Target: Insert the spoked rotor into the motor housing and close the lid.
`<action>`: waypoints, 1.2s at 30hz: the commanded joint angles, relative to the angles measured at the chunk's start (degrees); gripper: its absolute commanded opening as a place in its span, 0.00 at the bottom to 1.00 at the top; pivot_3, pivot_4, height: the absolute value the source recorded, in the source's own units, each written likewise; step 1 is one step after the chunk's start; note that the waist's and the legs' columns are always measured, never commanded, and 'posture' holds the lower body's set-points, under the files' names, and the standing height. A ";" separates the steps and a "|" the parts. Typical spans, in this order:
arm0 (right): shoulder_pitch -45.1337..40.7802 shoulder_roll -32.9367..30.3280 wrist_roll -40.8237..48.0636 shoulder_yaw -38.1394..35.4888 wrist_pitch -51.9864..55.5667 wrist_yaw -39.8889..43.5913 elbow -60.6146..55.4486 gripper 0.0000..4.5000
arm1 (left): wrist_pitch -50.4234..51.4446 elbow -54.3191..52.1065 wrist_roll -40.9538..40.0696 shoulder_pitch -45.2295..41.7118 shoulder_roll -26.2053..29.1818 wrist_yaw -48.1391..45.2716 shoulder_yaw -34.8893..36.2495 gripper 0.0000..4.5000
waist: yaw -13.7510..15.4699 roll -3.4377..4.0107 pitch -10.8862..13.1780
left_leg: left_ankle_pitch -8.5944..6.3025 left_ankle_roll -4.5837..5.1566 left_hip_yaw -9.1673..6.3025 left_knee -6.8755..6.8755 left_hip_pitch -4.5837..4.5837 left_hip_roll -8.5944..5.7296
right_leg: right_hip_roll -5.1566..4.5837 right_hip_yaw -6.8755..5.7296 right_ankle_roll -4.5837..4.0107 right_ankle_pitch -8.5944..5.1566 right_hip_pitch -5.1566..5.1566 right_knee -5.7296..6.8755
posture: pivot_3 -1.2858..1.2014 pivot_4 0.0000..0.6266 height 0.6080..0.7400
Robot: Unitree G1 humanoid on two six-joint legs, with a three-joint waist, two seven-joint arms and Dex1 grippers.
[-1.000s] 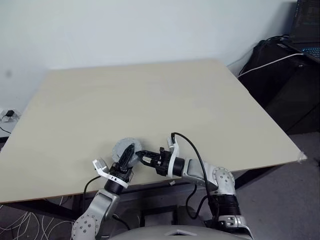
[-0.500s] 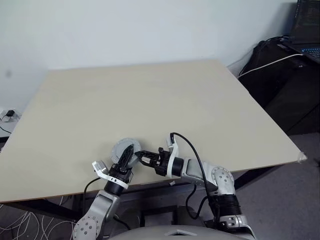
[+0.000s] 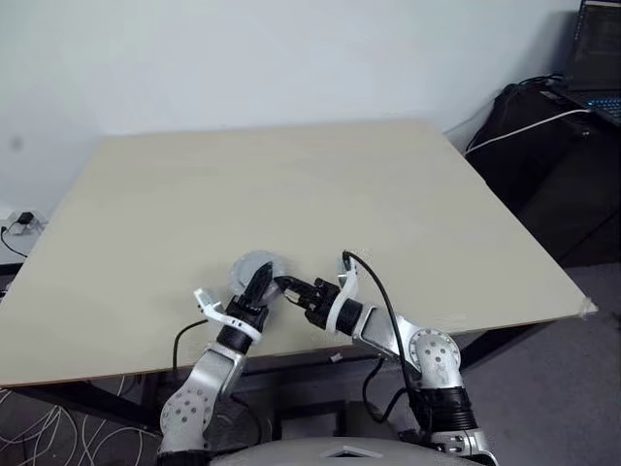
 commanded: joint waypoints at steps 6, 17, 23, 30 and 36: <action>1.59 -4.94 -9.00 -4.40 -5.71 2.70 -5.99 0.27 | -11.39 1.16 4.71 -3.45 -2.24 5.20 11.10 0.48 | 0.03 0.01 -0.01 | 0.03 -0.03 -0.01 -0.04 0.03 0.04 | 0.06 0.01 -0.29 0.16 0.25 0.01 | 0.52 0.00 1.00; 1.79 -2.00 -7.12 -5.69 -4.24 3.72 -4.33 0.93 | -11.73 -0.26 7.06 -3.05 -4.63 5.78 11.87 0.48 | 1.01 -0.18 0.00 | 0.03 -0.06 0.08 -0.23 0.40 0.12 | 0.05 0.03 -0.14 0.00 0.38 -0.07 | 0.52 0.00 1.00; 1.77 -3.22 -9.59 -5.25 -3.77 4.96 -6.10 1.00 | -12.29 0.41 8.71 -3.98 -5.32 8.75 12.15 0.48 | 0.84 -0.32 -0.06 | -0.05 0.13 0.13 -0.13 0.43 -0.09 | -0.15 0.09 -0.10 0.00 0.43 -0.17 | 0.52 0.00 1.00; 2.58 -3.35 -13.19 -3.47 -3.64 6.62 -7.51 1.00 | -12.19 3.28 11.07 -8.66 -5.90 12.95 11.75 0.48 | 0.87 -0.34 -0.07 | -0.01 0.06 0.11 -0.20 0.44 0.04 | -0.02 0.05 -0.09 0.00 0.46 -0.10 | 0.52 0.00 1.00; 2.97 -2.88 -14.62 -3.37 -3.37 7.35 -7.90 1.00 | -13.02 6.98 9.09 -14.32 -5.59 13.42 14.49 0.48 | 0.86 -0.39 -0.08 | -0.01 0.06 0.12 -0.16 0.44 -0.01 | -0.05 0.06 -0.08 0.01 0.46 -0.12 | 0.52 0.00 1.00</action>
